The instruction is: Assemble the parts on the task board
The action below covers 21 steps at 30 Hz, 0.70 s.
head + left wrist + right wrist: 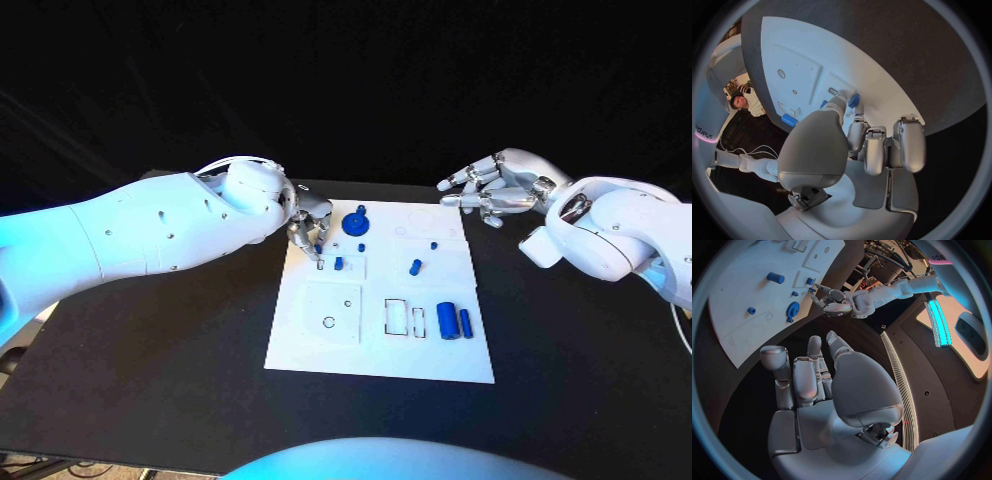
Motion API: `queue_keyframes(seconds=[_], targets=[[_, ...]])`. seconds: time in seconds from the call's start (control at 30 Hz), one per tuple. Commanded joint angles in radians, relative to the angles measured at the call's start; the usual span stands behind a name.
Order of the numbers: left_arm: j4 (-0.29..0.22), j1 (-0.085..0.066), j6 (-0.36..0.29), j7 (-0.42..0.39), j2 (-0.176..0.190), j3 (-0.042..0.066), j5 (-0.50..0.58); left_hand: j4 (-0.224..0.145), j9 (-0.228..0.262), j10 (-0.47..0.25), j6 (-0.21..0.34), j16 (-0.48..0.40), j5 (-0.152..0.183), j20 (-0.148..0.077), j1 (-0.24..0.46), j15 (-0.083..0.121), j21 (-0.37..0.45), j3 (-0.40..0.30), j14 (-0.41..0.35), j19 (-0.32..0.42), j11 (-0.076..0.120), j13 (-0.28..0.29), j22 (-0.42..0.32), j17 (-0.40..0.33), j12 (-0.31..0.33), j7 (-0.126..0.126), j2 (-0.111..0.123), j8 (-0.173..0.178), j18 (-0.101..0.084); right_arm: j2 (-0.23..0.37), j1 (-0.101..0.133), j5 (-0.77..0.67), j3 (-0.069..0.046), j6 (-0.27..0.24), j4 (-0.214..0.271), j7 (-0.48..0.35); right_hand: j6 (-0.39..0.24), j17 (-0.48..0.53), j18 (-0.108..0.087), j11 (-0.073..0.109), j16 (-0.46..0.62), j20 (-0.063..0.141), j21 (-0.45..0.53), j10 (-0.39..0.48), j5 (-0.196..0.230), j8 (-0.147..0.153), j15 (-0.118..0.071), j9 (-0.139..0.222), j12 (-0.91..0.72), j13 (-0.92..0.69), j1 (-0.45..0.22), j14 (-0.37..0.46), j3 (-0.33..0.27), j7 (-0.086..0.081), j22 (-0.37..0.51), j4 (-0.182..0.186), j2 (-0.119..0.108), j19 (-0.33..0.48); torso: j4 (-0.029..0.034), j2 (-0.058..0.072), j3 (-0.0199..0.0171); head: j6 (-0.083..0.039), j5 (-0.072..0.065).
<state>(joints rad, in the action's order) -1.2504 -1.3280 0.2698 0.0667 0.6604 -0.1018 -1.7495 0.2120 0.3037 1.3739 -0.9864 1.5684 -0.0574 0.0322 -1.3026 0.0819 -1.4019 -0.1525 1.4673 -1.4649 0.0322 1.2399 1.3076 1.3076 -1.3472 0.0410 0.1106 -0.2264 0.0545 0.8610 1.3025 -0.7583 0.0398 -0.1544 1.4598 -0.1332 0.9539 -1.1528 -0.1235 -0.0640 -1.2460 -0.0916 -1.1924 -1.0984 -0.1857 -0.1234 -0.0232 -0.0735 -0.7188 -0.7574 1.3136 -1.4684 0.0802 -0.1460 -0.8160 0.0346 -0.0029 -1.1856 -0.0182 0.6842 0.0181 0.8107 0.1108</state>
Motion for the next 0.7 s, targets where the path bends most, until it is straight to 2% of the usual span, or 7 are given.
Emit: queue_keyframes(seconds=[0.03,0.43,0.7], targets=[[0.000,0.000,0.019,0.004,-0.001,0.000,-0.003,0.001,-0.001,0.002,-0.003,0.002,0.001,-0.009,0.000,0.005,0.007,-0.005,0.103,-0.045,0.004,0.001,0.159,0.263,0.006,0.004,0.001,0.004,-0.014,-0.001,-0.001,-0.007,0.000,0.012,0.001,-0.010,0.005,-0.002,-0.015,0.006,0.002,0.002,0.006,-0.002,0.003,-0.007,0.005,0.002,0.003,0.001,-0.002,-0.015,-0.006,-0.002,0.000,0.001,0.008,0.002,0.0006,0.000,0.0000,0.000,-0.001],[0.001,0.000,0.014,-0.001,-0.001,0.000,0.005,0.000,-0.002,0.003,-0.012,0.002,0.000,-0.008,-0.003,0.004,0.007,-0.014,0.103,-0.045,0.003,0.002,0.160,0.263,0.006,0.004,-0.005,0.008,-0.014,-0.002,-0.001,-0.007,0.000,0.011,0.000,-0.011,0.005,-0.002,-0.015,0.006,0.002,0.002,0.006,-0.002,0.003,-0.007,0.005,0.002,0.003,0.001,-0.002,-0.015,-0.006,-0.002,0.000,0.001,0.008,0.002,0.0002,0.000,0.0001,0.002,0.000],[0.000,0.000,0.009,-0.008,-0.001,0.000,0.001,0.001,-0.003,0.005,-0.026,0.002,0.000,-0.008,-0.003,0.004,0.008,-0.027,0.103,-0.045,0.002,0.005,0.161,0.263,0.006,0.004,-0.024,0.013,-0.014,-0.002,-0.001,-0.007,0.000,0.012,0.000,-0.011,0.005,-0.002,-0.015,0.006,0.002,0.002,0.006,-0.002,0.003,-0.007,0.005,0.002,0.003,0.001,-0.002,-0.015,-0.006,-0.002,0.000,0.001,0.008,0.002,0.0000,0.000,0.0000,0.003,0.000]])
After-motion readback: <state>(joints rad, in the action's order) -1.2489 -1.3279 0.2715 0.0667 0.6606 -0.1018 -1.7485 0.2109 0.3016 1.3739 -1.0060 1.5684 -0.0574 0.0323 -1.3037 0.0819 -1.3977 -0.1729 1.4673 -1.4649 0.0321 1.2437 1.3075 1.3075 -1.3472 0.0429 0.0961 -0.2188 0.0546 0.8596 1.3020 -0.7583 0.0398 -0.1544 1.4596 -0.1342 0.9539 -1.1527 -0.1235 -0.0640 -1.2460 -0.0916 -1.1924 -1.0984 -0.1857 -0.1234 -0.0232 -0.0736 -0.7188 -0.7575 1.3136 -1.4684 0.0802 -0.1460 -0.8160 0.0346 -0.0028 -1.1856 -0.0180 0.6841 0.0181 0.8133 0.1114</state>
